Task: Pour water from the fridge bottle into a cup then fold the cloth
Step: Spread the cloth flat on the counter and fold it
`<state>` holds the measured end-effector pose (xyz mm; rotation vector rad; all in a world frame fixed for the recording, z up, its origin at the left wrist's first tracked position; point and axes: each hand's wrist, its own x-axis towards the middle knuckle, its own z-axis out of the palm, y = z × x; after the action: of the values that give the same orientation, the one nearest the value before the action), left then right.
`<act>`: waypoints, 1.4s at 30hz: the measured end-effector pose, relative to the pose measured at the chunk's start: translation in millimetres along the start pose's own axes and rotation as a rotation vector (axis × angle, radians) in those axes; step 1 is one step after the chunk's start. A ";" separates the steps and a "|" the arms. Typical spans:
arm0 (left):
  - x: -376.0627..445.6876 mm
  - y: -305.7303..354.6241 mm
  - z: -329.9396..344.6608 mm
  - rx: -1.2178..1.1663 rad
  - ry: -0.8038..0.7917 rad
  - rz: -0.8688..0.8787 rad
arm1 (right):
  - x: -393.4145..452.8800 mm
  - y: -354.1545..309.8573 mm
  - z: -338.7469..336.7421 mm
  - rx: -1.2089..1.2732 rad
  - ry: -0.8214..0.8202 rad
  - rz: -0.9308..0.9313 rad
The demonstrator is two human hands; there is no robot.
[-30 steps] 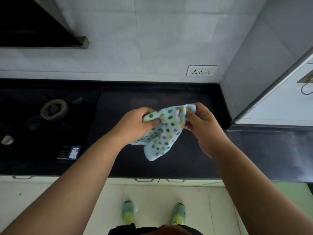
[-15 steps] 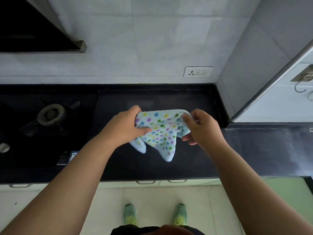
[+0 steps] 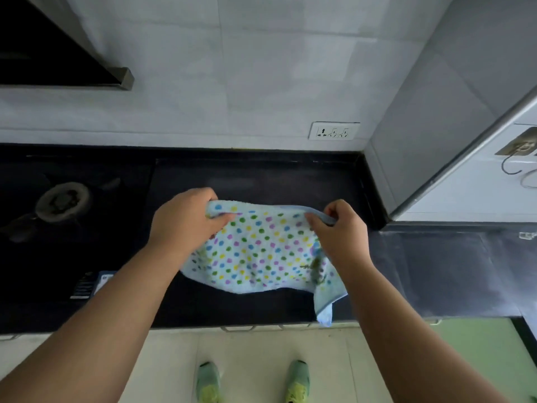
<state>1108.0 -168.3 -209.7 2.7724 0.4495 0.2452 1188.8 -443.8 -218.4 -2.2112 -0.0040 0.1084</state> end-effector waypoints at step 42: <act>6.4 -14.1 250.5 0.226 -0.391 0.002 | 62.0 150.8 154.1 -0.834 -0.359 -0.029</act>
<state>1164.5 -224.8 -447.6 2.9363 0.3925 -0.3650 1232.8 -408.5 -435.5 -2.9837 -0.3335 0.5728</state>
